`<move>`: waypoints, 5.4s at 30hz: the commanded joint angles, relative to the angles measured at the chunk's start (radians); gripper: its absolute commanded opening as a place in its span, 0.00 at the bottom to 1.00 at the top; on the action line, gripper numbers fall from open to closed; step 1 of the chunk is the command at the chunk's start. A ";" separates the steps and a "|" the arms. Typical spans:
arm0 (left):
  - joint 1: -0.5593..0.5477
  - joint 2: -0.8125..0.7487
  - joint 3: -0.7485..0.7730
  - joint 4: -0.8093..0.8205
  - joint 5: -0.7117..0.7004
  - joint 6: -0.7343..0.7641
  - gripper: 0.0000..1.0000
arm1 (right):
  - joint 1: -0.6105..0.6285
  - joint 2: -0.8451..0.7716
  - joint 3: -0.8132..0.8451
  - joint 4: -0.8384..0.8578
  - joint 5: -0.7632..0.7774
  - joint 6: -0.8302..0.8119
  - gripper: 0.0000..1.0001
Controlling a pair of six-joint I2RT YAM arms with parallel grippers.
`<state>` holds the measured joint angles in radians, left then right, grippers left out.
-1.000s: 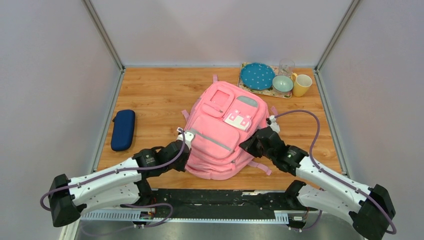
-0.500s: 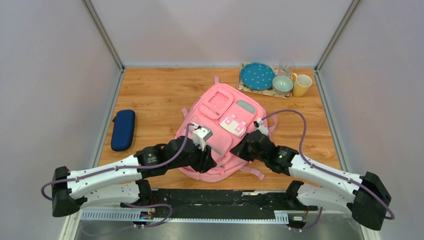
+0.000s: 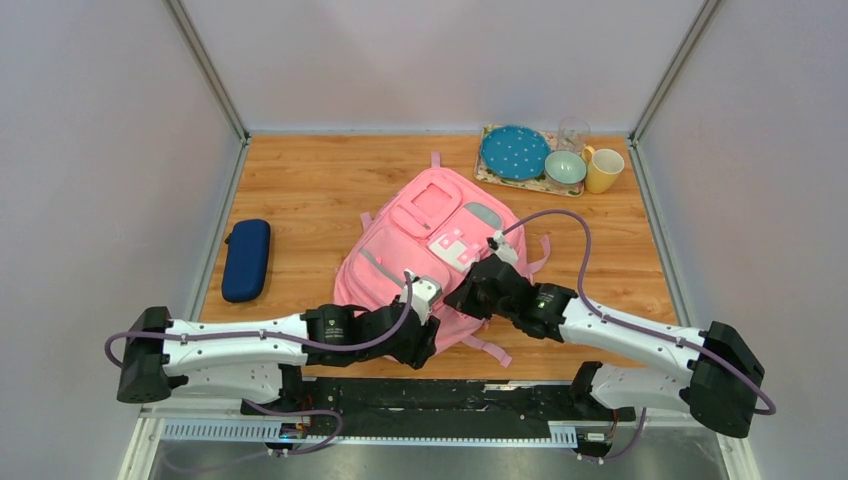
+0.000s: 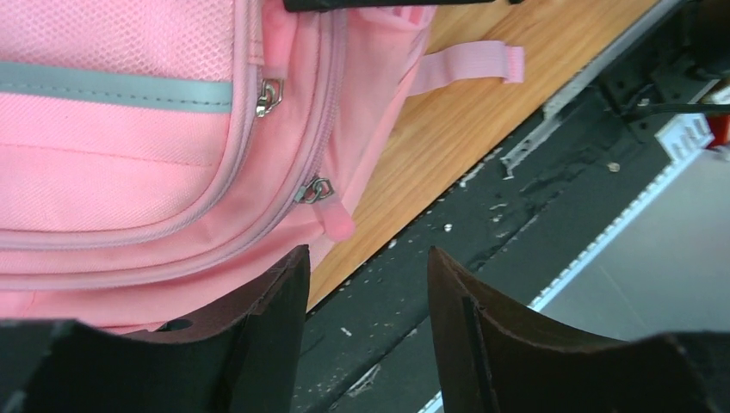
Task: Pack the student bag
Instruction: Unzip the student bag at the center of the board.
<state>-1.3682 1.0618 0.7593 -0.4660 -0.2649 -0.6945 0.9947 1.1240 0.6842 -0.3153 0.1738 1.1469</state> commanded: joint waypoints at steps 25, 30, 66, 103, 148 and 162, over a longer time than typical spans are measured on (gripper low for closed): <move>-0.026 0.087 -0.005 -0.033 -0.300 -0.020 0.20 | 0.068 0.010 0.123 0.070 0.010 -0.039 0.00; -0.026 0.063 -0.020 -0.008 -0.287 -0.020 0.37 | 0.071 0.016 0.123 0.071 0.003 -0.038 0.00; 0.187 -0.246 -0.285 -0.175 -0.201 -0.028 0.00 | -0.100 -0.144 0.009 -0.028 0.061 -0.075 0.00; 0.159 0.061 -0.026 0.220 0.240 0.213 0.00 | -0.027 -0.328 -0.213 -0.013 -0.136 0.212 0.61; 0.308 -0.126 -0.156 -0.151 -0.155 0.236 0.00 | -0.108 -0.492 -0.179 -0.238 0.236 0.163 0.00; 0.376 -0.150 -0.169 -0.149 -0.109 0.187 0.34 | -0.108 -0.486 -0.144 -0.234 0.185 0.100 0.08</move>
<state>-1.0195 0.9546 0.6197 -0.4500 -0.2382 -0.4870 0.9073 0.6899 0.5037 -0.4786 0.2455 1.3220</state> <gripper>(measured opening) 0.198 0.063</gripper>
